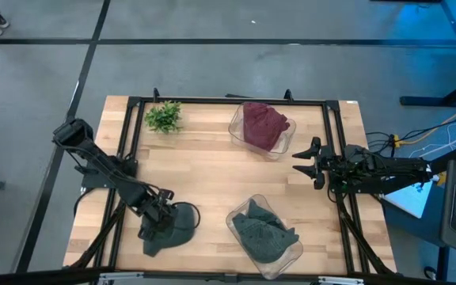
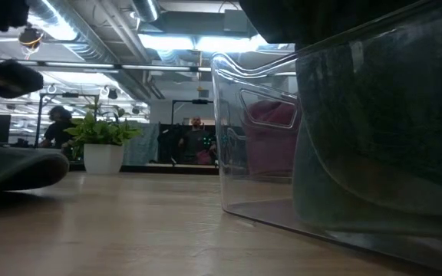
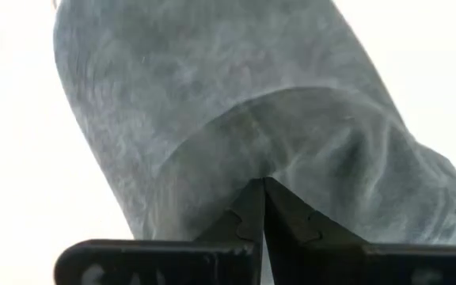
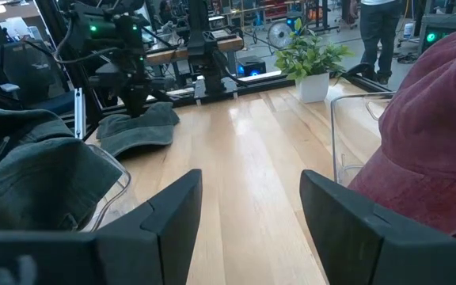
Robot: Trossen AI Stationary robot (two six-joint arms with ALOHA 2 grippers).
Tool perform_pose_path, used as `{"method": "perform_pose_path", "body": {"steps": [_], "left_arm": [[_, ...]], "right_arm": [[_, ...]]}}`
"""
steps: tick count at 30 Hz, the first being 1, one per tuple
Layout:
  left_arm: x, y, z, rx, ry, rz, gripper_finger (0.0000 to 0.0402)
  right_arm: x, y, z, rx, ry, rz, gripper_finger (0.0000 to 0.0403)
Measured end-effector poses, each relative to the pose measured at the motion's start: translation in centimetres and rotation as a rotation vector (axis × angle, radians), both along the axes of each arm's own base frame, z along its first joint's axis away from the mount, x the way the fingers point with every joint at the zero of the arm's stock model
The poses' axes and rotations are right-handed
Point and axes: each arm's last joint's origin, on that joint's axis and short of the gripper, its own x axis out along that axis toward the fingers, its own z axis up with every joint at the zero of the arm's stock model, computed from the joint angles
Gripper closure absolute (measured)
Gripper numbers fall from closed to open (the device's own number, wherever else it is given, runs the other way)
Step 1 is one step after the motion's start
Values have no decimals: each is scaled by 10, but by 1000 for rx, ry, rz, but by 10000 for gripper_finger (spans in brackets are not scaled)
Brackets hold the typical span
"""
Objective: Pick & Place hat
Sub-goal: Put the black cap into the bottom transparent bin
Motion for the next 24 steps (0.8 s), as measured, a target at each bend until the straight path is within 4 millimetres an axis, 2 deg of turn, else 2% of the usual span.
{"method": "perform_pose_path", "body": {"steps": [7, 13, 17, 21, 24], "left_arm": [[12, 0, 4, -16, -115, -55, 400], [27, 9, 7, 82, -288, -4, 399], [40, 15, 9, 89, -394, 21, 400], [52, 23, 14, 119, -519, 116, 399], [60, 28, 21, 103, -536, 149, 400]], "right_arm": [[0, 0, 0, 0, 0, 0, 189], [0, 0, 0, 0, 0, 0, 189], [0, 0, 0, 0, 0, 0, 189], [0, 0, 0, 0, 0, 1, 189], [0, 0, 0, 0, 0, 1, 189]]}}
